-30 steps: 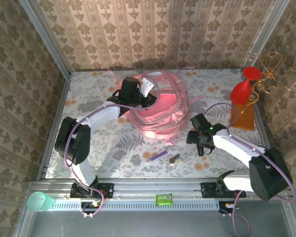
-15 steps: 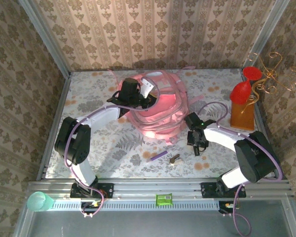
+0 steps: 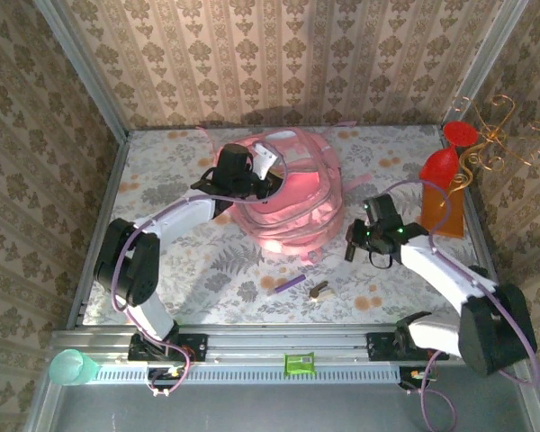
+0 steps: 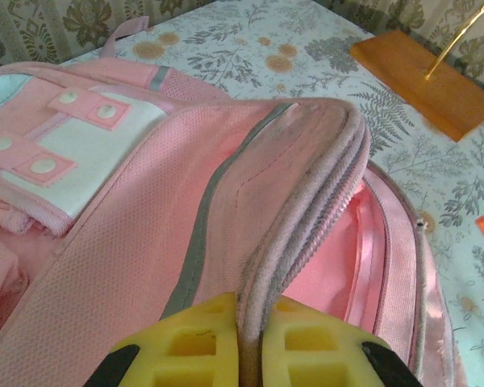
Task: Pack the student bag
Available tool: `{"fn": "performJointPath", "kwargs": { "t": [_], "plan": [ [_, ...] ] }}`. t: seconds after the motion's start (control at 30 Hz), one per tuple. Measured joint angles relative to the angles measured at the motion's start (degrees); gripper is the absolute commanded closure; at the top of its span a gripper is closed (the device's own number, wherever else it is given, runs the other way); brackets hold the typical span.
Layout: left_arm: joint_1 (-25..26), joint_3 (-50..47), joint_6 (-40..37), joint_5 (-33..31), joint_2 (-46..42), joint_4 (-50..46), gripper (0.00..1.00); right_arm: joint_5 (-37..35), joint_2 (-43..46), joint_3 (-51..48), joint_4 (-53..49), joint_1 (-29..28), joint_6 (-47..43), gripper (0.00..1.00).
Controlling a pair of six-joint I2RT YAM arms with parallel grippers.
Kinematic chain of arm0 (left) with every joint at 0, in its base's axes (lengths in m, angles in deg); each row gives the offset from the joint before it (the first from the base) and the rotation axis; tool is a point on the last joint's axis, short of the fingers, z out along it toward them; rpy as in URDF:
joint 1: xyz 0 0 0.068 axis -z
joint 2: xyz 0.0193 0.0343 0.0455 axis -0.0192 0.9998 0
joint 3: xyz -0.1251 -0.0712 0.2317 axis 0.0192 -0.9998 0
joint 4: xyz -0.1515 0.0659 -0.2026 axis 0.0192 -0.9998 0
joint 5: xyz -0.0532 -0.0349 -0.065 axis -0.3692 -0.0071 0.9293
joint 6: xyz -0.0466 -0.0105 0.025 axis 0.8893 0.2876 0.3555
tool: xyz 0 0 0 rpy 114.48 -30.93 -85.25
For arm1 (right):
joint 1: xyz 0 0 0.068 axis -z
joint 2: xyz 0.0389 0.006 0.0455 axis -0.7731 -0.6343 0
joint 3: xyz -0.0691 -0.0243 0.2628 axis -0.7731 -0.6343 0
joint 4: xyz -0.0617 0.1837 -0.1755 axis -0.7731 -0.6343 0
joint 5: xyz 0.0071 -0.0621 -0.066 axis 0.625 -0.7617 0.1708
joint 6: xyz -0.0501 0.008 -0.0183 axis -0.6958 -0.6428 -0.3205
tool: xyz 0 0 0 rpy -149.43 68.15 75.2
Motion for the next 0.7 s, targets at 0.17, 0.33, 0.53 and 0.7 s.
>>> {"fn": "performJointPath", "kwargs": {
  "t": [0.17,0.33,0.53,0.7],
  "plan": [
    [0.00,0.09,2.43,0.07,-0.48,-0.46,1.00,4.57,0.24,3.74,10.32,-4.94,6.34,0.88],
    [0.00,2.84,4.20,0.07,-0.50,-2.95,1.00,5.79,-8.52,10.43,22.16,-9.90,13.31,0.88],
    [0.00,7.74,5.95,0.33,-0.48,-7.52,1.00,3.69,-21.22,16.41,32.83,-12.57,23.06,0.85],
    [0.00,10.69,7.67,0.70,-0.46,-10.60,1.00,-3.30,-28.02,19.69,34.97,-12.66,29.55,0.54]
  ]
}}
